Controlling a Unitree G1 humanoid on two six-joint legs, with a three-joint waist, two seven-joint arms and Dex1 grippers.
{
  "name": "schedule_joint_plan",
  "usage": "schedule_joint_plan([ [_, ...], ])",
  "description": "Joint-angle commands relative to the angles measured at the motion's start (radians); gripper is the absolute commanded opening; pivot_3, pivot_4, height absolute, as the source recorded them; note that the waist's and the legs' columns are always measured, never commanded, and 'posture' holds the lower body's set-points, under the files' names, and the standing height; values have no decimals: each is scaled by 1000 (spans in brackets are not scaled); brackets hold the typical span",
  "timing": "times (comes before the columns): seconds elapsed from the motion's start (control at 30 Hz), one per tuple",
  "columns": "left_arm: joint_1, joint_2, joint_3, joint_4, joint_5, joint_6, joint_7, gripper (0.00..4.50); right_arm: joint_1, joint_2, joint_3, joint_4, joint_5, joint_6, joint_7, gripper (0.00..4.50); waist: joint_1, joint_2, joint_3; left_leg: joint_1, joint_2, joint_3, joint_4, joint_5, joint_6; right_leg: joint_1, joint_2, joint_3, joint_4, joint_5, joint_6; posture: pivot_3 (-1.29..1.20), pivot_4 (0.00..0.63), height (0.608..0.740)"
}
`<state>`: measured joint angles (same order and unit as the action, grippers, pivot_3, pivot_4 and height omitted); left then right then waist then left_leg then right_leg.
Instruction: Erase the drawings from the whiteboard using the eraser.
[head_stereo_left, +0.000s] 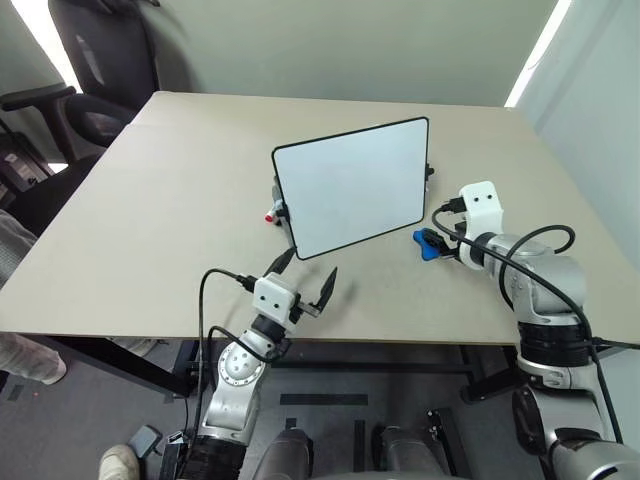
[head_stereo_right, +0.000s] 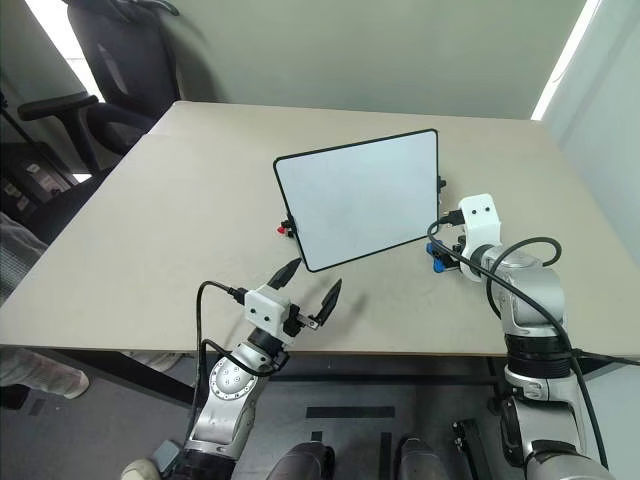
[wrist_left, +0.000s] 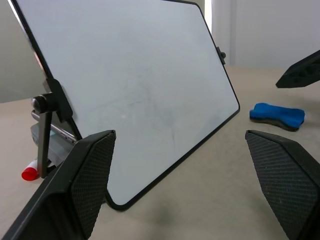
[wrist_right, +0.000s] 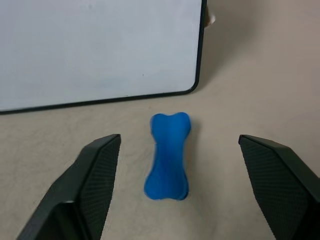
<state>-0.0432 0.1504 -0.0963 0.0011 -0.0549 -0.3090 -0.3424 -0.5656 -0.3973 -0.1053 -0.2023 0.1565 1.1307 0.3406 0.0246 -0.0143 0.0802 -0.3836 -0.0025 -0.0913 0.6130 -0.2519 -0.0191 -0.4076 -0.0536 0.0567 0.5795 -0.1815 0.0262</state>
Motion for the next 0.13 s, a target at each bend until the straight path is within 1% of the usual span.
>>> schedule_joint_plan([
  [0.03,2,2,-8,-68,-1,-10,-2,4500,68,-13,-19,-150,64,-2,48,4073,0,0,0,0,0,0,0,0,0,0,0,0,-1,0,0,0,150,740],
  [0.1,5,4,-17,-80,11,-3,-1,4500,126,-12,-4,-211,86,-17,62,4073,-1,0,0,0,0,0,0,0,-1,1,1,0,-2,-1,2,0,150,740],
  [0.13,7,2,-22,-84,14,1,1,4500,160,-11,9,-245,96,-27,69,4073,-1,0,0,1,0,0,1,2,-5,2,1,0,-2,-2,4,0,150,740],
])
